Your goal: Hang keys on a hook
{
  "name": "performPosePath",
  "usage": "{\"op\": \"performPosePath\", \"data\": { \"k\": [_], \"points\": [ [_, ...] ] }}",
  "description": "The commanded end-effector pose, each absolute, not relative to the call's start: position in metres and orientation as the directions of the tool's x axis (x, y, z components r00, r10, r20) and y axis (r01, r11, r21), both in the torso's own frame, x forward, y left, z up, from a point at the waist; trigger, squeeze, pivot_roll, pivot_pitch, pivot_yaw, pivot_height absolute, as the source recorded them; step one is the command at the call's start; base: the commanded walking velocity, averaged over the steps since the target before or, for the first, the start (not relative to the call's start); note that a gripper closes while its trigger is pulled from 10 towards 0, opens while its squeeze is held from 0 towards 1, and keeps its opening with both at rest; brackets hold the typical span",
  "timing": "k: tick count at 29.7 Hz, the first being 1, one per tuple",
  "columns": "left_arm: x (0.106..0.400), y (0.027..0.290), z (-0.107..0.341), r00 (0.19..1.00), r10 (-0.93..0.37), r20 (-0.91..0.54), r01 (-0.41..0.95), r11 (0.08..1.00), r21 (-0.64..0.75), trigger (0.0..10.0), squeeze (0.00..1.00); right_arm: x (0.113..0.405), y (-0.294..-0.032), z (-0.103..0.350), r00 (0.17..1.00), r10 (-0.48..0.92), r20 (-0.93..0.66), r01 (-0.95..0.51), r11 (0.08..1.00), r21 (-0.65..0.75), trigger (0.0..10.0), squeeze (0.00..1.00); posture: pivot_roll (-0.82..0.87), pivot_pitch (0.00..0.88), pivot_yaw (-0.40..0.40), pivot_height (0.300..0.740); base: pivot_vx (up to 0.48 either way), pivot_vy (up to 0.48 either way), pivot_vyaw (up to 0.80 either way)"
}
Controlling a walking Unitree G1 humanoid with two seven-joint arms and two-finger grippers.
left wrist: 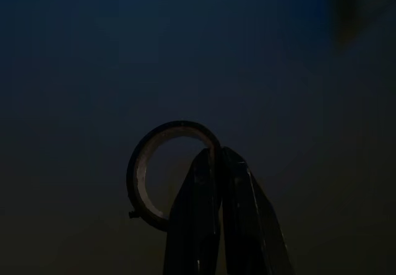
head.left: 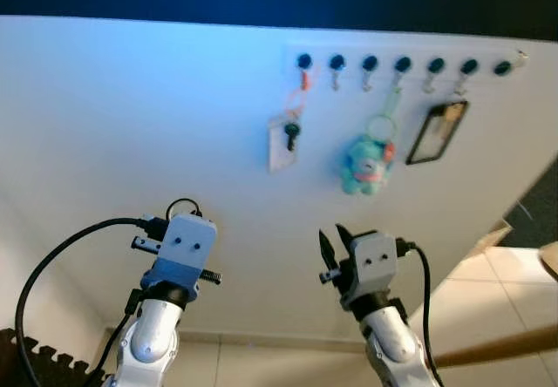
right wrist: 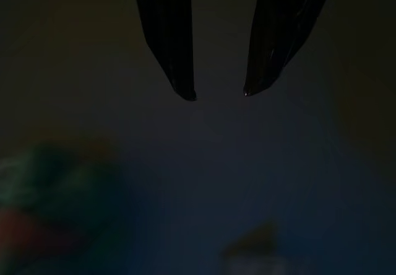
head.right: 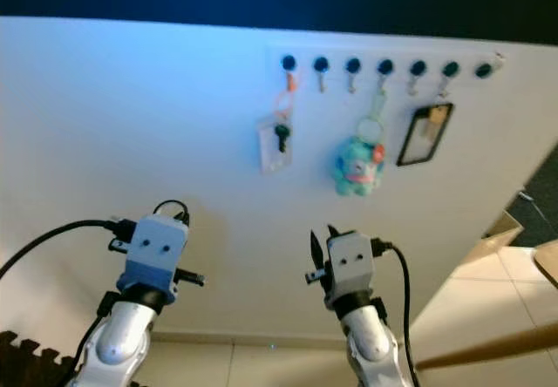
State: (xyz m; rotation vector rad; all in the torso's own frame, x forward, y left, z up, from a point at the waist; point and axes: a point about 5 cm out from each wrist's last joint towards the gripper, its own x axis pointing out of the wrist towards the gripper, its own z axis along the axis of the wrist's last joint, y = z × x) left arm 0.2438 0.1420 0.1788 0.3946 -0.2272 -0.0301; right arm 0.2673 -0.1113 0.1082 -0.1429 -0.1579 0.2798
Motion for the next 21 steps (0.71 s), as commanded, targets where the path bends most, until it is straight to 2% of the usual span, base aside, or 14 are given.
{"op": "performPosePath", "data": {
  "k": [1,10,21],
  "points": [
    [0.243,0.142,0.186,0.964,-0.075,0.256,-0.037,0.912,0.409,10.0,0.0,0.258,-0.111,0.086,0.95,0.308,0.054,-0.294,0.939,-0.176,10.0,0.0,0.17,0.156,-0.028,0.74,0.0,0.0,0.0],
    [0.249,0.124,0.209,0.923,-0.158,0.352,-0.012,0.901,0.434,10.0,0.0,0.259,-0.111,0.081,0.952,0.301,0.044,-0.289,0.941,-0.178,10.0,0.0,0.16,0.14,-0.025,0.74,0.0,0.0,0.0],
    [0.253,0.119,0.247,0.841,-0.172,0.513,-0.096,0.885,0.455,10.0,0.0,0.262,-0.112,0.081,0.951,0.302,0.061,-0.287,0.94,-0.184,10.0,0.0,0.16,0.13,-0.028,0.74,0.0,0.0,0.0]
  ]
}}
